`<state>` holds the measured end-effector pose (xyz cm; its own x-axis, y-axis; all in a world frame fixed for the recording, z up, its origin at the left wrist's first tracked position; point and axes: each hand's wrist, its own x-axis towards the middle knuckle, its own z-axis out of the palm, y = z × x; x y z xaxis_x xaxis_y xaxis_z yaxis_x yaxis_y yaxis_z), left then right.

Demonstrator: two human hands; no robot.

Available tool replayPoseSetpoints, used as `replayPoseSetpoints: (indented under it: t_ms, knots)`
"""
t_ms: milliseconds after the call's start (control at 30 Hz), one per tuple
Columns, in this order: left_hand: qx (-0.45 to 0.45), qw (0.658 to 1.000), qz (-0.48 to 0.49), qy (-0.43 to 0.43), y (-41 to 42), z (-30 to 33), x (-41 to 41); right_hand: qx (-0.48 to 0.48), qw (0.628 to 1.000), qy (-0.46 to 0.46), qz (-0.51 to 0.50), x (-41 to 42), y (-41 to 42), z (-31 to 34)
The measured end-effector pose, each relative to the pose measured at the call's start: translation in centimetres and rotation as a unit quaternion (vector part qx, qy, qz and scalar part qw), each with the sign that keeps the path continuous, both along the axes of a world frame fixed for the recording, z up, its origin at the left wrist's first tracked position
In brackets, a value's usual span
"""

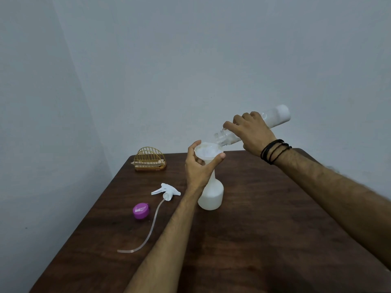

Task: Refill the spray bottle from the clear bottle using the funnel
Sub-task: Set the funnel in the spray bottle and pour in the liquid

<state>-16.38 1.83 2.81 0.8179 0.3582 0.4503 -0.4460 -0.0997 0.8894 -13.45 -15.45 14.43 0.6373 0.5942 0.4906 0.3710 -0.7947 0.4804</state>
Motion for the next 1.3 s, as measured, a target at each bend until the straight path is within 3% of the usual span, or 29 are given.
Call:
replayPoseSetpoints:
  t_ms: [700,800,900,1067,1300]
  knots:
    - [0.009,1.000,0.006,0.000,0.0,-0.3,0.2,-0.086,0.990,-0.095,0.055,0.5,0.4,0.0]
    - [0.006,1.000,0.003,0.000,0.0,-0.4,0.3,-0.046,0.996,-0.060,0.050,0.8,0.3,-0.5]
    - [0.001,1.000,0.000,0.004,0.0,-0.5,0.1,0.074,0.994,0.050,0.063,1.5,0.0,-1.8]
    - [-0.019,1.000,-0.008,0.013,0.2,-0.6,-0.1,0.294,0.915,0.265,0.073,2.2,-0.7,-4.1]
    - [-0.024,0.999,-0.021,0.016,0.1,-0.8,-0.1,0.528,0.773,0.339,0.089,3.0,-1.7,-7.6]
